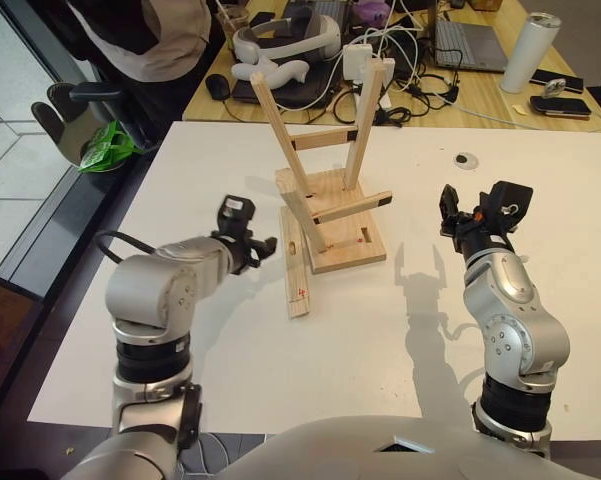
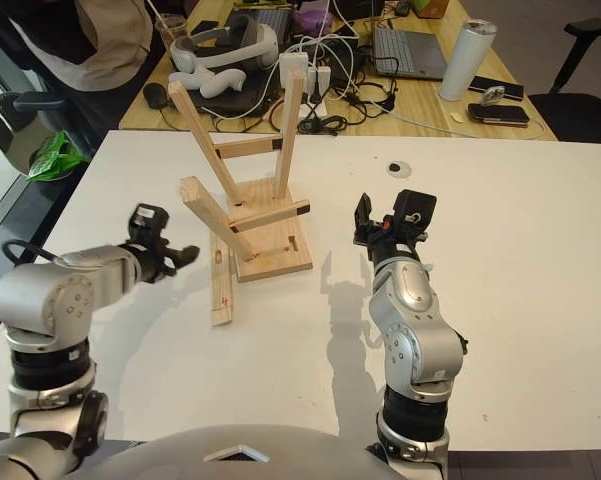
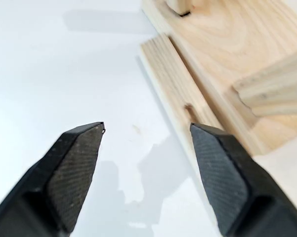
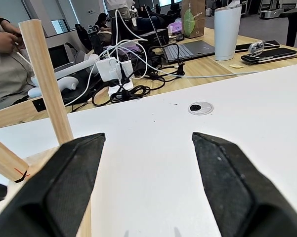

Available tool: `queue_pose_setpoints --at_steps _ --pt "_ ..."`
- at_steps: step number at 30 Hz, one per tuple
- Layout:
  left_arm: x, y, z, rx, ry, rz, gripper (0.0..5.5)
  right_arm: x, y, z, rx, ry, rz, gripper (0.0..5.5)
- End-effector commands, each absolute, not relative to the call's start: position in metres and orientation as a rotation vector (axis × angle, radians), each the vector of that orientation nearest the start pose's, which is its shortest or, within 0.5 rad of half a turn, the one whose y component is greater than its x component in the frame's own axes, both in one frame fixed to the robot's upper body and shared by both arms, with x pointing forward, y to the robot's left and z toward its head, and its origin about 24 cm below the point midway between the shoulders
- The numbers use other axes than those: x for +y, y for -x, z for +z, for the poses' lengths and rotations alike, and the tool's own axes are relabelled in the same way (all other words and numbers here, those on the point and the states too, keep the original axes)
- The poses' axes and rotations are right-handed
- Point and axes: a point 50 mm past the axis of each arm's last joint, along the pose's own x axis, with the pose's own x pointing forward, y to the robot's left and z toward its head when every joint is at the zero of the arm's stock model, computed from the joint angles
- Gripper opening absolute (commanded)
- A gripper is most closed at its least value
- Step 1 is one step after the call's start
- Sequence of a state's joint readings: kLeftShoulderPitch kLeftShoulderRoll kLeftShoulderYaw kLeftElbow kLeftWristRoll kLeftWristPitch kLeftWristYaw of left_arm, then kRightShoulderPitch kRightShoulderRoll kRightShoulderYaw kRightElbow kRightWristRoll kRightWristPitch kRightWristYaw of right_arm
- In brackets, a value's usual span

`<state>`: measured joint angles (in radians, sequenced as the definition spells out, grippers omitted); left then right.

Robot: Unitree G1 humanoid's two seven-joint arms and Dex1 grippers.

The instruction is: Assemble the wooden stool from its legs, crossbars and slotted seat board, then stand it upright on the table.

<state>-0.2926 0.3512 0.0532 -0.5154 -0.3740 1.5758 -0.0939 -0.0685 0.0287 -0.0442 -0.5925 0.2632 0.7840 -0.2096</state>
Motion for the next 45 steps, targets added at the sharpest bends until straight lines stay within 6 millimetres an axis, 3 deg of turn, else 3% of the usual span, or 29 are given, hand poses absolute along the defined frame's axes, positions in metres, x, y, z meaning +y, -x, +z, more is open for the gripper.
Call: queue_pose_setpoints --at_steps 1,6,11,13,17,21,28,32,35,39,45 --pt "0.144 -0.234 0.088 0.822 -0.048 -0.288 3.23 -0.142 -0.242 0.117 0.151 -0.218 -0.061 3.28" --pt "0.130 -0.225 0.082 0.836 -0.133 -0.321 3.23 -0.141 -0.242 0.119 0.144 -0.226 -0.069 3.28" --pt "0.132 -0.220 0.074 0.850 -0.287 -0.284 3.23 -0.137 -0.242 0.123 0.128 -0.241 -0.065 3.28" --pt "0.135 -0.220 0.071 0.845 -0.313 -0.246 3.23 -0.132 -0.238 0.128 0.072 -0.252 0.017 3.28" --pt "0.132 -0.213 0.063 0.873 -0.251 -0.231 3.23 -0.122 -0.203 0.137 -0.026 -0.261 0.234 3.28" --pt "0.128 -0.204 0.053 0.928 -0.162 -0.230 3.23 -0.119 -0.179 0.146 -0.116 -0.237 0.316 3.28" --pt "0.133 -0.201 0.042 0.995 -0.091 -0.217 3.23 -0.118 -0.170 0.154 -0.212 -0.228 0.285 3.28" --pt "0.134 -0.205 0.043 0.970 -0.095 -0.213 2.72 -0.112 -0.163 0.162 -0.293 -0.191 0.256 3.28" --pt "0.135 -0.207 0.043 0.959 -0.094 -0.208 2.44 -0.114 -0.160 0.154 -0.299 -0.152 0.209 3.28" --pt "0.135 -0.212 0.043 0.944 -0.096 -0.207 2.05 -0.141 -0.160 0.132 -0.237 -0.210 0.125 3.28" --pt "0.131 -0.221 0.044 0.909 -0.085 -0.216 2.04 -0.170 -0.165 0.098 -0.167 -0.231 0.072 3.28"
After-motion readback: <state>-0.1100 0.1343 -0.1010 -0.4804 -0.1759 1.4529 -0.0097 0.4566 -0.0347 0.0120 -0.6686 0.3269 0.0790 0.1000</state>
